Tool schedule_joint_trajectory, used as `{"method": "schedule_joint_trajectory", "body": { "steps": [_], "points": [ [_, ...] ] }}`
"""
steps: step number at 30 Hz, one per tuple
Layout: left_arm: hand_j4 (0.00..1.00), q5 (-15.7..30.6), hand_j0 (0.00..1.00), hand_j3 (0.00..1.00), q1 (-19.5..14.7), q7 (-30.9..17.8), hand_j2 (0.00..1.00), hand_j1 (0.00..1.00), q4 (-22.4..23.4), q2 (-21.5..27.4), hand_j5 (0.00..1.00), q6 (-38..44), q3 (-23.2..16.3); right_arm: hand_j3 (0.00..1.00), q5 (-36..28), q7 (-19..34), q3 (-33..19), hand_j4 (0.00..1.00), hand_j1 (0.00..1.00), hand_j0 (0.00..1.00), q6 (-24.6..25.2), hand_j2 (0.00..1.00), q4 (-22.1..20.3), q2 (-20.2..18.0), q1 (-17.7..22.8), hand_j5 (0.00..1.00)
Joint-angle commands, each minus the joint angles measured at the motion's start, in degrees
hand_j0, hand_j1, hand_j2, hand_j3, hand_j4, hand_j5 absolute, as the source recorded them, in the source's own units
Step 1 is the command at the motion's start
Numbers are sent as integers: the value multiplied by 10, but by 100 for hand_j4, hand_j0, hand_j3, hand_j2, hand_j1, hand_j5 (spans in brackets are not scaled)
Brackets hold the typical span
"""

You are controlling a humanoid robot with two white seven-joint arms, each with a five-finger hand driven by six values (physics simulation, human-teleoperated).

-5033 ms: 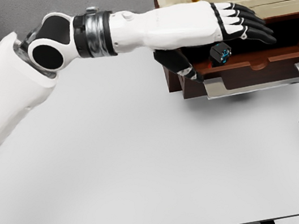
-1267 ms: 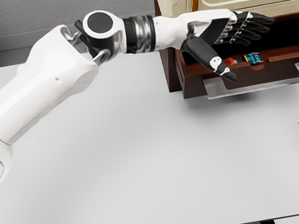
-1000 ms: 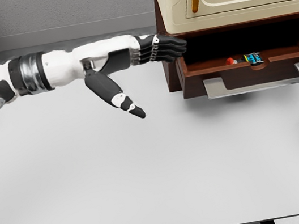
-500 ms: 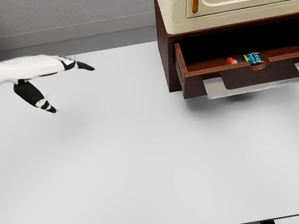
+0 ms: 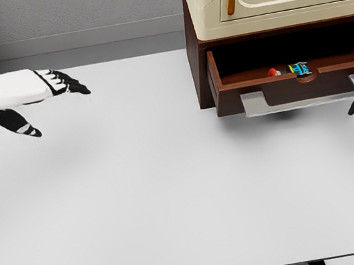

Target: Put the switch into the drawer with left arm, and close the drawer with right arm

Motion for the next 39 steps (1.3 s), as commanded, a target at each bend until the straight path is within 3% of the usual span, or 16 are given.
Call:
{"method": "schedule_joint_trajectory", "body": {
  "steps": [1,4,5,11,13,18,23,32,36,39],
  "points": [
    [100,3,100,100,0,0,100,100,-17,2,100,1,14,59,6,2,14,59,59,59,-5,59,0,0,0,59],
    [100,2,100,100,-2,0,100,100,-18,-13,100,1,17,59,7,2,61,59,59,59,-5,59,12,0,-36,59],
    [100,2,100,100,1,0,100,100,-16,-17,100,1,28,59,7,2,62,59,59,59,-5,59,20,1,-38,59],
    [100,2,100,100,2,0,100,100,-16,-6,100,1,8,59,10,2,75,59,59,59,-5,59,38,4,-45,59],
    [100,2,100,100,9,0,100,100,-18,-7,100,1,8,59,11,2,103,59,59,59,-5,59,45,6,-68,59],
    [100,2,100,100,10,0,100,100,-20,-8,100,1,8,60,12,2,109,60,60,60,-5,60,54,15,-102,60],
    [100,2,100,100,10,0,100,100,-20,-7,100,1,8,60,12,2,178,60,60,60,-5,60,76,26,-172,60],
    [100,2,100,100,10,0,100,100,-19,-7,100,1,8,60,14,2,206,60,60,60,-5,60,102,42,-204,60],
    [100,2,100,100,10,0,100,100,-19,-7,100,1,8,60,14,2,207,60,60,60,-5,60,125,55,-228,60],
    [100,2,100,100,11,0,100,100,-19,-8,100,1,8,60,16,2,236,60,60,60,-5,60,143,57,-255,60]
  ]
}}
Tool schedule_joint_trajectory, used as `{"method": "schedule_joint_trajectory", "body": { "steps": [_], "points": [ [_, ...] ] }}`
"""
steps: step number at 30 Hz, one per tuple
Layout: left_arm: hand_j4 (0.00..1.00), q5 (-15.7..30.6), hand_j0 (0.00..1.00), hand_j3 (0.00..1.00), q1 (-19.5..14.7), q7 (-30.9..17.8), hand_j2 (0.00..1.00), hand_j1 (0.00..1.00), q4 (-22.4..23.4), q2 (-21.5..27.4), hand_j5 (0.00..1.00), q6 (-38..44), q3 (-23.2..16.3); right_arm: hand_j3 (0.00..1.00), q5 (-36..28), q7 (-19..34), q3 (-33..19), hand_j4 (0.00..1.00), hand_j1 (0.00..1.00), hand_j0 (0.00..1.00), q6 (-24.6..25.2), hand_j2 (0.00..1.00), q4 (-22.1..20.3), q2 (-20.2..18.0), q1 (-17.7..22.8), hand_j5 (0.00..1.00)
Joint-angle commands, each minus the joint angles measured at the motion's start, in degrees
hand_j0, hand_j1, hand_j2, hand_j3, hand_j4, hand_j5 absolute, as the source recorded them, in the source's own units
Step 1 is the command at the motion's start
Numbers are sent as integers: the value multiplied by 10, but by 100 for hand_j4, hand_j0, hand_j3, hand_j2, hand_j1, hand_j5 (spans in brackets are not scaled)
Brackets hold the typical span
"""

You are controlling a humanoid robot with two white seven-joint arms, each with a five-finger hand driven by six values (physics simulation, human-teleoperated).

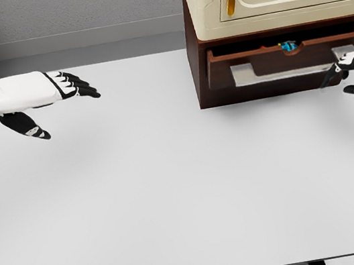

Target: Put the switch into the drawer with left arm, and close the drawer with right arm

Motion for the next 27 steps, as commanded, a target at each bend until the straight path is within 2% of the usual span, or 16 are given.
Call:
{"method": "schedule_joint_trajectory", "body": {
  "steps": [1,14,16,27],
  "points": [
    [100,3,100,100,0,0,100,100,0,0,100,2,1,60,4,0,19,60,60,60,-1,60,15,7,-1,60],
    [100,3,100,100,1,0,100,100,2,1,100,2,1,60,11,0,45,60,60,60,-1,60,56,29,-55,60],
    [100,3,100,100,1,0,100,100,1,1,100,2,1,60,11,0,64,60,60,60,-1,60,63,31,-68,60],
    [100,4,100,100,2,0,100,100,-1,0,100,2,1,61,16,0,64,61,61,61,-1,61,76,35,-84,61]
  ]
}}
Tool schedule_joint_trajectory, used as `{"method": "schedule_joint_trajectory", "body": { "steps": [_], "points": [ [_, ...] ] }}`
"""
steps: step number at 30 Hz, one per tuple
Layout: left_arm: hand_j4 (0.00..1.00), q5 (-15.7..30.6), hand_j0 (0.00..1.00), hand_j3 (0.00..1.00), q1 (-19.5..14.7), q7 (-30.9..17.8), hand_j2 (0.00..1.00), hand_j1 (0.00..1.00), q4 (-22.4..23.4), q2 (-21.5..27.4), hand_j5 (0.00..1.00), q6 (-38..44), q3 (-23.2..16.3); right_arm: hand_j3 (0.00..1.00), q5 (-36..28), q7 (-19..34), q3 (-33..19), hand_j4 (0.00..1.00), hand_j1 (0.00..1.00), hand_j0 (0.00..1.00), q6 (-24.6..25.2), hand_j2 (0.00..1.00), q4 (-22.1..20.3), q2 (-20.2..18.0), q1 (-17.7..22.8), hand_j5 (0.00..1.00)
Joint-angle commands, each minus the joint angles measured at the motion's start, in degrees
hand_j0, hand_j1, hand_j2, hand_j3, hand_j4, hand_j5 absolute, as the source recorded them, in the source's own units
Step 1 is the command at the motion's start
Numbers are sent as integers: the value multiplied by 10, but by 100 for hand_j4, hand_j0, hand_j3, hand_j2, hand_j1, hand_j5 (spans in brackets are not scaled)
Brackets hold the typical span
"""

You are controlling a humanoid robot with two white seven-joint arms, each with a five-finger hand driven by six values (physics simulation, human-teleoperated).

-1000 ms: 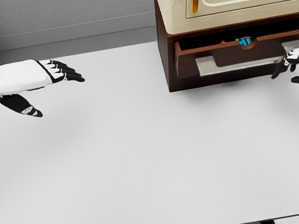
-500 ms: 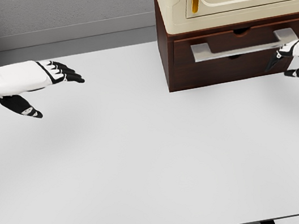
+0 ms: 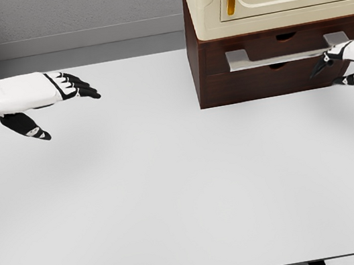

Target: Put the switch into the drawer with left arm, and close the drawer with right arm

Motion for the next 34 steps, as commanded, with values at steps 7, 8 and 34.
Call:
{"method": "schedule_joint_trajectory", "body": {
  "steps": [7,8,34],
  "points": [
    [100,4,100,100,0,0,100,100,-1,0,100,2,1,62,8,-2,1,62,62,62,2,62,-15,0,6,62],
    [100,4,100,100,0,0,100,100,-1,0,100,2,1,62,8,-2,1,62,62,62,2,62,-20,-1,7,62],
    [100,5,100,100,28,0,100,100,1,0,100,2,-2,100,10,-2,0,100,100,100,2,100,-160,-4,86,100]
  ]
}}
